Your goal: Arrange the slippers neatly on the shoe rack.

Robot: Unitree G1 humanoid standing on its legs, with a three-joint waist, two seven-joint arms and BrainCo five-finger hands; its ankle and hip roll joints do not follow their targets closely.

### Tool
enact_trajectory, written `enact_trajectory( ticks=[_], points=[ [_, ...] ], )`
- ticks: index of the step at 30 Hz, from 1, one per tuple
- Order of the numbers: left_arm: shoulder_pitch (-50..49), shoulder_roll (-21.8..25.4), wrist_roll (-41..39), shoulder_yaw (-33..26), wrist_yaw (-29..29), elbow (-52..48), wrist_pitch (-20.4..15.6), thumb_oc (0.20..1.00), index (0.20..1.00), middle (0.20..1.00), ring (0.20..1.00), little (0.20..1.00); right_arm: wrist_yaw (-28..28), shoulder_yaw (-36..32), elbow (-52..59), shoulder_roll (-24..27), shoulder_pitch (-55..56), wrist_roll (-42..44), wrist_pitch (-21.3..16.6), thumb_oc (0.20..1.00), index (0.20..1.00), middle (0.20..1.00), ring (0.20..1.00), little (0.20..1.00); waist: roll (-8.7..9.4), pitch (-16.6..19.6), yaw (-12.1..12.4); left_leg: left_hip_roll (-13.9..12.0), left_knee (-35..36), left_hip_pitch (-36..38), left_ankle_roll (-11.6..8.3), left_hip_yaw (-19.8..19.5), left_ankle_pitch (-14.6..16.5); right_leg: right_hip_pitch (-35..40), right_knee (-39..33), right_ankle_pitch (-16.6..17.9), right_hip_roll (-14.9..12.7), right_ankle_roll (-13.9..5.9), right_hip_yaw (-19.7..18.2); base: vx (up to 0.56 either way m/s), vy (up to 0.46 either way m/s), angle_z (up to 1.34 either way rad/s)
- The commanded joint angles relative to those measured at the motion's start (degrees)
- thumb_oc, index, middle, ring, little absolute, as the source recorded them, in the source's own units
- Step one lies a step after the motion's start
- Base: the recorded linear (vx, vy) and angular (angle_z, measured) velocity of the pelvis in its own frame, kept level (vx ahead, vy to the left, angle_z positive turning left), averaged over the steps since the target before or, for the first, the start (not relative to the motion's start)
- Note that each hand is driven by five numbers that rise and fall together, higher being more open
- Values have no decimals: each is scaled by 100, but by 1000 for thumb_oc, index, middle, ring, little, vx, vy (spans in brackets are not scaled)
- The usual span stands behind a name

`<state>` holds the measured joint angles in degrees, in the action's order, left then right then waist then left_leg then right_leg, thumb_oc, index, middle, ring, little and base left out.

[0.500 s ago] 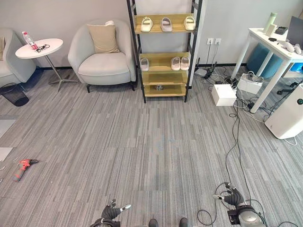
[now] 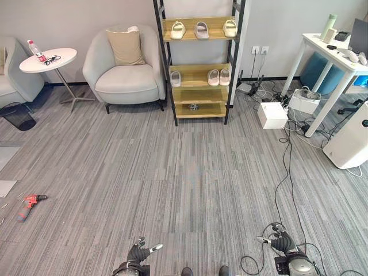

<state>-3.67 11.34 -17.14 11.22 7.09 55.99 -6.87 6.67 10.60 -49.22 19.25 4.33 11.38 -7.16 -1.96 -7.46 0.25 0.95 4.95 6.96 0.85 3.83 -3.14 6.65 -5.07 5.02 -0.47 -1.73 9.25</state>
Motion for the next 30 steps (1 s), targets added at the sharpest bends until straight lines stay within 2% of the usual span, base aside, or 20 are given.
enact_trajectory(
  ticks=[1,20,30],
  points=[
    [406,37,-66,94,74,100,-151,1000,1000,1000,1000,1000,-76,90,-15,-9,-232,222,-208,1000,1000,1000,1000,1000,183,30,-26,-226,5,23,-360,-107,351,191,7,-695,-447,-466,-22,0,0,0],
    [333,6,-177,84,28,55,-111,1000,1000,1000,1000,1000,-128,227,34,-48,-246,170,-136,1000,1000,1000,1000,1000,200,-1,-10,-231,5,44,-362,-120,381,218,7,-727,-462,-476,-1,0,0,0],
    [353,88,-159,106,12,-135,-94,1000,1000,1000,1000,1000,-210,342,58,-46,-302,160,-76,1000,1000,1000,1000,1000,173,-138,6,-216,5,-113,-346,-136,341,43,7,-661,-479,-498,-31,-12,3,-1]
  ],
)
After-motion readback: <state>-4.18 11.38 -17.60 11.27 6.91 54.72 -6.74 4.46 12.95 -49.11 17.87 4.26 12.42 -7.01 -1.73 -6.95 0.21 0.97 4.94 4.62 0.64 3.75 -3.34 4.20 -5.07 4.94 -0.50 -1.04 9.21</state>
